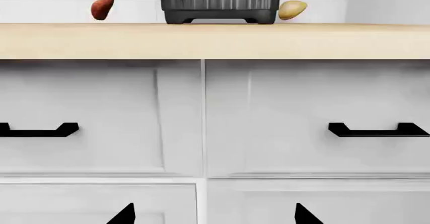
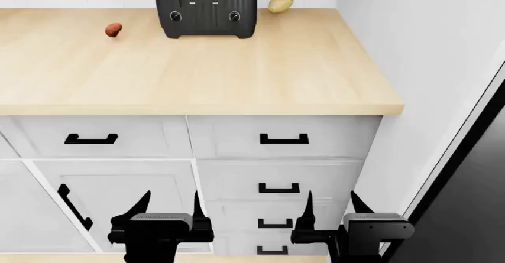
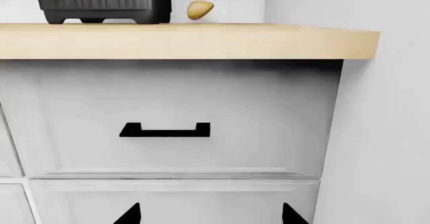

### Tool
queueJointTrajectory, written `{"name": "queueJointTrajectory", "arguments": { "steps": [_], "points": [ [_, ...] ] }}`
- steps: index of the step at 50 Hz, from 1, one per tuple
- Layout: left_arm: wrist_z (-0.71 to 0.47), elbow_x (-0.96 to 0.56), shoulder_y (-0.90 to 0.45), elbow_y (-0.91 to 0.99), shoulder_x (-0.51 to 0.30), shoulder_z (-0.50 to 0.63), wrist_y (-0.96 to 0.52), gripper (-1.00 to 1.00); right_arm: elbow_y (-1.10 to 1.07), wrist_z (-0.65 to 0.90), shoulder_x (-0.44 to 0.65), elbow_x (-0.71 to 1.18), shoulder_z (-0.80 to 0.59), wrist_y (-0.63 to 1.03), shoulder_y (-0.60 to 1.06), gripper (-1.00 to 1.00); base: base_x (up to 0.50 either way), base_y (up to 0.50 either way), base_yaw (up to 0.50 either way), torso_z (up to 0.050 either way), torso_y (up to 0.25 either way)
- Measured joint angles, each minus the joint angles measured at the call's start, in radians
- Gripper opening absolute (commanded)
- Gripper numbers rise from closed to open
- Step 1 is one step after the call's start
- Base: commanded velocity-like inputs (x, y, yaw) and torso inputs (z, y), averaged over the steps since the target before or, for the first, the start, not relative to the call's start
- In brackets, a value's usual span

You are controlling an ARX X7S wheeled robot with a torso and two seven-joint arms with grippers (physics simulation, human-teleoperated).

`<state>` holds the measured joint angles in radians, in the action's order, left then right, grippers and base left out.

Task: Pick the sweet potato from the counter and place it in the cabinet.

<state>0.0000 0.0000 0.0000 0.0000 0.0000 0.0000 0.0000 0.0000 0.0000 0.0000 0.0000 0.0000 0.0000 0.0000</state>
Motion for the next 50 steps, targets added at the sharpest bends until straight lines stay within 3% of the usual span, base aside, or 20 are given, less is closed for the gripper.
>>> {"name": "queueJointTrajectory", "arguments": {
  "steps": [8,12,16,21,26,31,36,42,50],
  "points": [
    [-0.009,-0.041,0.005,0.129,-0.028,-0.009,-0.107,1.00,-0.108,0.019,0.021,0.001,-0.019,0.094,-0.006,1.00,0.00,0.00,0.00,0.000,0.000],
    [-0.022,-0.088,-0.034,0.306,-0.068,-0.046,-0.296,1.00,-0.314,0.017,0.048,0.001,-0.022,0.298,0.024,1.00,0.00,0.00,0.00,0.000,0.000],
    [-0.032,-0.165,-0.136,0.516,-0.126,-0.118,-0.587,1.00,-0.549,0.033,0.097,0.038,-0.012,0.596,0.129,1.00,0.00,0.00,0.00,0.000,0.000],
    [-0.134,-0.393,-0.322,0.705,-0.247,-0.258,-0.964,1.00,-0.722,0.286,0.267,0.312,0.064,0.897,0.346,1.00,0.00,0.00,0.00,0.039,0.010],
    [-0.458,-0.822,-0.494,0.742,-0.431,-0.359,-1.173,1.00,-0.802,0.715,0.448,0.770,0.058,1.033,0.581,1.00,0.00,0.00,0.00,0.050,0.000],
    [-0.736,-1.235,-0.619,0.753,-0.582,-0.387,-1.265,1.00,-0.852,1.037,0.581,1.252,0.034,1.100,0.748,1.00,0.00,0.33,0.00,0.050,0.000],
    [-0.926,-1.507,-0.708,0.755,-0.695,-0.386,-1.303,1.00,-0.886,1.222,0.666,1.551,0.022,1.139,0.846,1.00,0.00,0.50,0.00,0.050,0.000],
    [-1.065,-1.705,-0.769,0.758,-0.779,-0.382,-1.320,1.00,-0.911,1.341,0.731,1.753,0.019,1.168,0.909,1.00,0.00,0.50,0.00,0.042,0.000],
    [-1.149,-1.834,-0.801,0.765,-0.836,-0.393,-1.329,1.00,-0.929,1.415,0.777,1.881,0.013,1.188,0.953,1.00,0.01,0.50,0.00,0.000,0.000]
  ]
}}
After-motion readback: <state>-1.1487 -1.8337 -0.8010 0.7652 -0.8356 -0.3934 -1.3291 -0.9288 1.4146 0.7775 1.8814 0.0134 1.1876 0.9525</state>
